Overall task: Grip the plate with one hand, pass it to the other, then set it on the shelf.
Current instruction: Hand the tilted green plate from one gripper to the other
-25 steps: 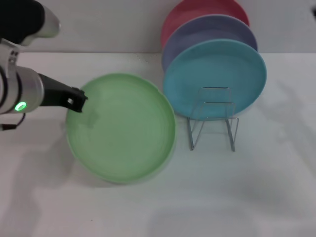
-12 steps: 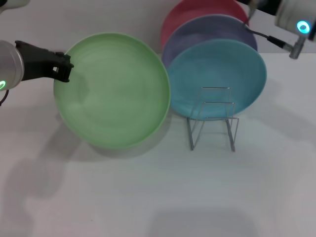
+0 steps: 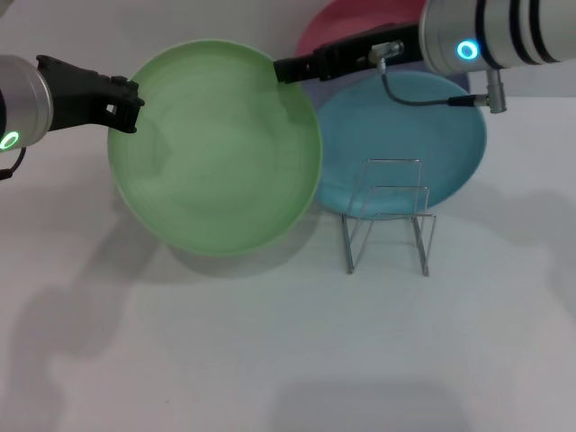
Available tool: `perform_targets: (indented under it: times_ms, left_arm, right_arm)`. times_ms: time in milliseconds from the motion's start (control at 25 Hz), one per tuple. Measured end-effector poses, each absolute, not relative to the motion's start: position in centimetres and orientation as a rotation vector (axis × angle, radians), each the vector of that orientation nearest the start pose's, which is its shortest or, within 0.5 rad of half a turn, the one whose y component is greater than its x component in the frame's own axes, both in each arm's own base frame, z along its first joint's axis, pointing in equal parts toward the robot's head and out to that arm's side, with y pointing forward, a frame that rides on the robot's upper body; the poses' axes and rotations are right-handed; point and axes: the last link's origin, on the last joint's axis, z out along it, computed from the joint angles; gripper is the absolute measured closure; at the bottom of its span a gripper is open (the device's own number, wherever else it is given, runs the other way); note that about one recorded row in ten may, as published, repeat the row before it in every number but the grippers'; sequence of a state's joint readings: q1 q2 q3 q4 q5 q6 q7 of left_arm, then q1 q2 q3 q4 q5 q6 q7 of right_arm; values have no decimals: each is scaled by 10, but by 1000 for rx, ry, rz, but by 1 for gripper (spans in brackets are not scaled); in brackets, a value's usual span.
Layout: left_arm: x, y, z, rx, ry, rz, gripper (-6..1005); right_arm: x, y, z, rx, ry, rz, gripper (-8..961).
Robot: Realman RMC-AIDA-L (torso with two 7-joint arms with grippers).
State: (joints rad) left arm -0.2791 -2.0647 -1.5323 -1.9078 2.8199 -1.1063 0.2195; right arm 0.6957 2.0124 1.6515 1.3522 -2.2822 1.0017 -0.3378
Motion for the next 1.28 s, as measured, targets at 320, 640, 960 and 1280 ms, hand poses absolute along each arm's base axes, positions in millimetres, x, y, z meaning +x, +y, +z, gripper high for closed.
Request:
perform_targets:
  times_ms: [320,640,960,1280]
  left_arm:
    - [-132,349,62,-2085,-657,-44,942]
    - [-131,349,62,-2082,-658,-53,937]
    - [-131,349,62,-2082,-659,-54,932]
    - [-132,347,61,-2085,-658,-49,927]
  right_arm:
    - [74,422,-6,-2465,827,268,212]
    - [73,429,-22,-2497,805,222,215]
    - [67,425,-27,-2523,654,230,357]
    - [66,421,-29,-2530,624,225,591]
